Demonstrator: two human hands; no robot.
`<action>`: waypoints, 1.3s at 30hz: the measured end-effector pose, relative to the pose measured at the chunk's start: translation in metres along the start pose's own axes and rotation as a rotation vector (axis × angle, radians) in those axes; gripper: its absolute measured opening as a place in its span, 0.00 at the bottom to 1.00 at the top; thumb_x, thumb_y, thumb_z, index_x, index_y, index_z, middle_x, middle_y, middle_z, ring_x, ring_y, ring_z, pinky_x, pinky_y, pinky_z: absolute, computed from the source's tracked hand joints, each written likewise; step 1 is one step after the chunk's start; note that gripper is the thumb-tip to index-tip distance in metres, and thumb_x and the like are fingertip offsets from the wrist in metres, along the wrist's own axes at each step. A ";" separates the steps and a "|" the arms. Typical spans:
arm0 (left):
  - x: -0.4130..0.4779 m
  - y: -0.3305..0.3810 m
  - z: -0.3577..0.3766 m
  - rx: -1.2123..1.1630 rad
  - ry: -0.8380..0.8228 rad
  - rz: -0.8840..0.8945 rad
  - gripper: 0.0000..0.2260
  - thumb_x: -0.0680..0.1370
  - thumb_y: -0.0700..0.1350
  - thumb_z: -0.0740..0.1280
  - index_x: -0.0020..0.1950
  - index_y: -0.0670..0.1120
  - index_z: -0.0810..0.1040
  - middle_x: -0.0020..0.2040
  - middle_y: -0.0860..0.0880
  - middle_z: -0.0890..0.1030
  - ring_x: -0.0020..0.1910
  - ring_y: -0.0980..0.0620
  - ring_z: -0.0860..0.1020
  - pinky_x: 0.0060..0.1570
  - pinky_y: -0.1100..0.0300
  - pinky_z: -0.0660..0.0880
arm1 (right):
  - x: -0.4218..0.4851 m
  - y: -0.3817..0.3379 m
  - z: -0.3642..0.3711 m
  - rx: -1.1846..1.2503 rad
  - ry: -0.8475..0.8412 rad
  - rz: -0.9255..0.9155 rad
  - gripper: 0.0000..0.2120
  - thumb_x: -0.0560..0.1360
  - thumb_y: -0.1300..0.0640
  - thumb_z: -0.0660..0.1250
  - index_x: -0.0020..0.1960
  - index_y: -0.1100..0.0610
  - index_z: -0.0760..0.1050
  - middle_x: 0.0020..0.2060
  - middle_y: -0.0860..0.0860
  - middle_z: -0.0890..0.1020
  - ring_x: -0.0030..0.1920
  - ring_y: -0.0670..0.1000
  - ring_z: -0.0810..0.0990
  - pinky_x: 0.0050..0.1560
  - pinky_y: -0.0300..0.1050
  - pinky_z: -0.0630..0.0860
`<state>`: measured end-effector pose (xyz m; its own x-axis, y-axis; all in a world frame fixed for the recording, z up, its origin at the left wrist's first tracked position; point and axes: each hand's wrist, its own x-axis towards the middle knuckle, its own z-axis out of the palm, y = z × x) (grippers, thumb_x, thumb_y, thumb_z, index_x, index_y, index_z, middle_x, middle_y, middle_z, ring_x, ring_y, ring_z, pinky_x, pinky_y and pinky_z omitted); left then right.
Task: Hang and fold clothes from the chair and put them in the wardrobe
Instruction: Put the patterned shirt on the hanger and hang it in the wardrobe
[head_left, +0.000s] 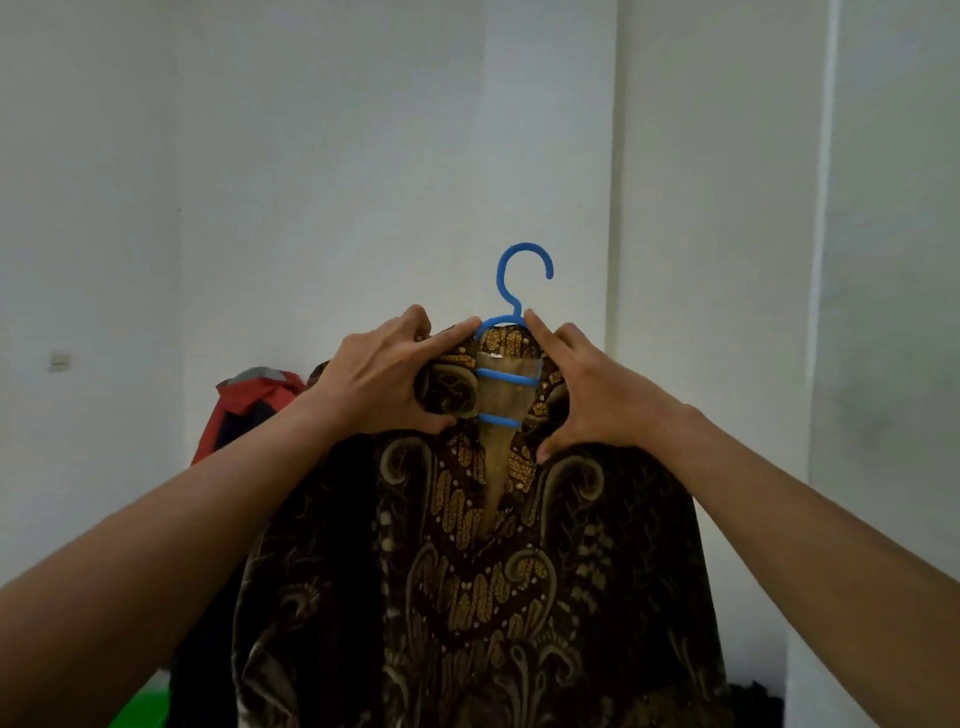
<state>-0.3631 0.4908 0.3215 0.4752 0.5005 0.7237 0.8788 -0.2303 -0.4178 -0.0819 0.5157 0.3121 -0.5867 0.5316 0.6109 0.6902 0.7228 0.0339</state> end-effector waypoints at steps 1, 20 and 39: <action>0.000 0.005 -0.007 -0.014 0.018 0.032 0.48 0.66 0.73 0.66 0.81 0.60 0.51 0.57 0.47 0.71 0.43 0.52 0.71 0.33 0.59 0.70 | -0.007 -0.005 -0.009 -0.014 0.019 0.016 0.73 0.54 0.40 0.85 0.81 0.47 0.37 0.63 0.48 0.64 0.61 0.50 0.72 0.63 0.46 0.75; -0.011 0.135 -0.095 -0.415 0.208 0.283 0.48 0.64 0.77 0.62 0.80 0.57 0.59 0.58 0.47 0.73 0.36 0.52 0.71 0.33 0.60 0.69 | -0.202 -0.098 -0.117 -0.468 0.224 0.355 0.59 0.61 0.32 0.76 0.81 0.49 0.48 0.59 0.50 0.68 0.53 0.48 0.74 0.49 0.45 0.79; 0.106 0.420 -0.174 -0.554 0.417 0.485 0.44 0.67 0.74 0.62 0.78 0.53 0.65 0.62 0.48 0.78 0.53 0.47 0.79 0.43 0.54 0.77 | -0.435 -0.055 -0.267 -0.681 0.377 0.876 0.48 0.69 0.39 0.74 0.81 0.45 0.52 0.72 0.50 0.65 0.72 0.53 0.64 0.73 0.57 0.66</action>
<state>0.0636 0.3024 0.3187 0.6863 -0.0834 0.7225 0.4154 -0.7705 -0.4835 0.2485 0.1274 0.2558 0.2858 0.4833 0.8275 0.9475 -0.2718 -0.1685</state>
